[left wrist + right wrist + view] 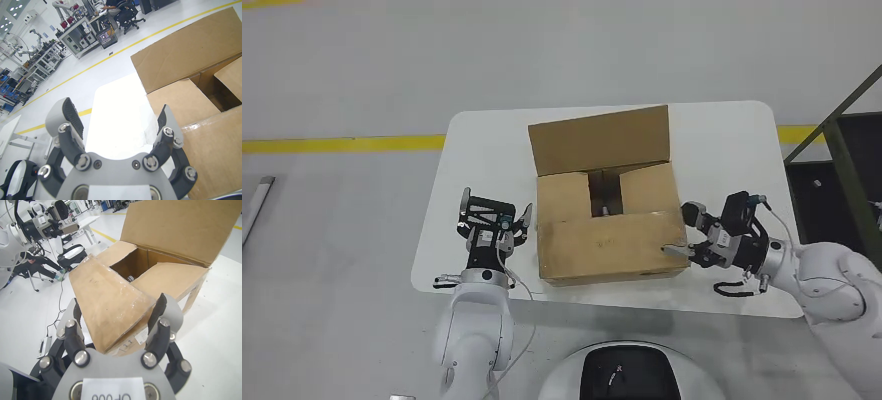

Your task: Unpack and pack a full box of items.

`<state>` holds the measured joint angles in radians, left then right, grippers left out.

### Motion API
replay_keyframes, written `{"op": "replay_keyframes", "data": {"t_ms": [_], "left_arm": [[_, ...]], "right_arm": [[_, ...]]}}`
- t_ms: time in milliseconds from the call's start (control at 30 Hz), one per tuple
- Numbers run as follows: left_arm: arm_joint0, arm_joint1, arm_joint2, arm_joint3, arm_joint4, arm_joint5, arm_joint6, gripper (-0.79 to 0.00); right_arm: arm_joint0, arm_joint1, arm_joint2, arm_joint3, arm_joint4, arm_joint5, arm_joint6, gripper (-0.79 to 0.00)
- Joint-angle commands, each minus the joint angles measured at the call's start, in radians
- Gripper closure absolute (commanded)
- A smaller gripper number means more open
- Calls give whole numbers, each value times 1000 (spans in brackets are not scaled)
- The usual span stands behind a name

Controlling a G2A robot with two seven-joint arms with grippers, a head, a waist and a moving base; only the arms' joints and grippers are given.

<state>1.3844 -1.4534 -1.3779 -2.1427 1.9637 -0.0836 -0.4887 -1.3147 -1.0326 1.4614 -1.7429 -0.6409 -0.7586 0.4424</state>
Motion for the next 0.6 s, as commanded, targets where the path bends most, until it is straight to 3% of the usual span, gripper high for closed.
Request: {"op": "replay_keyframes", "data": {"t_ms": [0,67,100,467,567], "left_arm": [[0,0,0,0,0,0,0,-785],[0,0,0,0,0,0,0,-785],[0,0,0,0,0,0,0,-785],[0,0,0,0,0,0,0,-785],[0,0,0,0,0,0,0,-785]], "right_arm": [[1,1,-3,-5,3,1,2,-539],[-3,2,-5,-6,27,-2,4,-499],[-4,3,-5,-9,36,-5,10,-394],[-31,15,1,-22,104,5,84,-256],[-27,16,-5,-22,115,21,89,-179]]}}
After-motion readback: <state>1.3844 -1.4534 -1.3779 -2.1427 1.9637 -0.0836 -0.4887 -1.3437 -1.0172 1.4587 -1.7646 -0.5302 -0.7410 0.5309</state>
